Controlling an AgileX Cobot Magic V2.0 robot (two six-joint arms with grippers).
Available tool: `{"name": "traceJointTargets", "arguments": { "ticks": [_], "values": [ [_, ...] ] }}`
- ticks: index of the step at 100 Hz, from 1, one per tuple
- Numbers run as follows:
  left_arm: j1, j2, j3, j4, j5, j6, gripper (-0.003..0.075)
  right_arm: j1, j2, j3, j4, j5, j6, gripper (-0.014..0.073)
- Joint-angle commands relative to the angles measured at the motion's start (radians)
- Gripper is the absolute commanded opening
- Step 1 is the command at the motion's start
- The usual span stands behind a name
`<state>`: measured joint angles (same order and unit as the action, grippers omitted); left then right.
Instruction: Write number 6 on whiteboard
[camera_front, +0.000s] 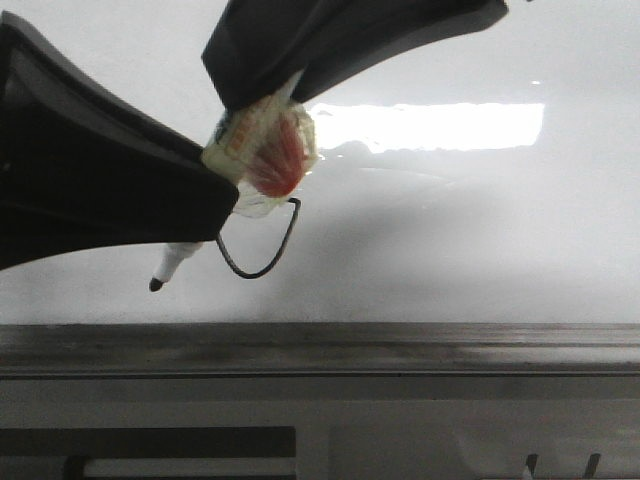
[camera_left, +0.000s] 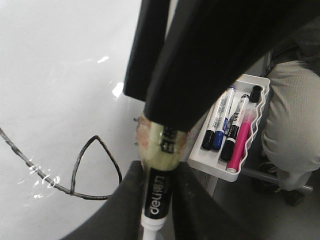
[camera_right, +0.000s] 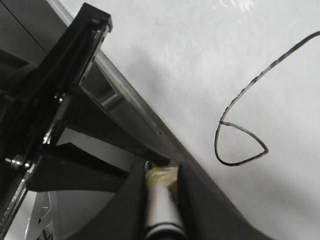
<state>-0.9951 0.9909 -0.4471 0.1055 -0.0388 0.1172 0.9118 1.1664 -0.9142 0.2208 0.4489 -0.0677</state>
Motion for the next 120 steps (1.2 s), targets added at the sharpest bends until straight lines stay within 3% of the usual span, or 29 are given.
{"name": "traceJointTargets", "arguments": {
  "ticks": [1, 12, 19, 40, 65, 84, 120],
  "values": [
    [-0.003, -0.009, -0.027, -0.075, -0.067, -0.029, -0.0021, 0.003, -0.024, -0.031, 0.017, -0.075, -0.011, 0.0154],
    [-0.003, -0.009, -0.027, -0.155, -0.049, -0.029, -0.0021, -0.001, -0.024, -0.031, 0.017, -0.117, -0.011, 0.0424],
    [-0.001, -0.009, -0.027, -0.188, -0.034, -0.029, -0.0021, -0.007, -0.024, -0.031, 0.017, -0.147, -0.011, 0.0502],
    [0.064, -0.011, -0.046, -0.433, 0.001, -0.029, -0.0021, -0.02, -0.024, -0.031, 0.017, -0.163, -0.011, 0.05],
    [0.319, -0.011, -0.07, -0.731, 0.188, -0.029, -0.0021, -0.02, -0.024, -0.031, 0.017, -0.163, -0.011, 0.05],
    [0.421, -0.011, -0.07, -0.74, 0.254, -0.029, -0.0021, -0.02, -0.024, -0.031, 0.017, -0.177, -0.011, 0.05],
    [0.426, -0.011, -0.071, -0.74, 0.257, -0.029, -0.002, -0.02, -0.024, -0.031, 0.017, -0.179, -0.011, 0.05]
  ]
}}
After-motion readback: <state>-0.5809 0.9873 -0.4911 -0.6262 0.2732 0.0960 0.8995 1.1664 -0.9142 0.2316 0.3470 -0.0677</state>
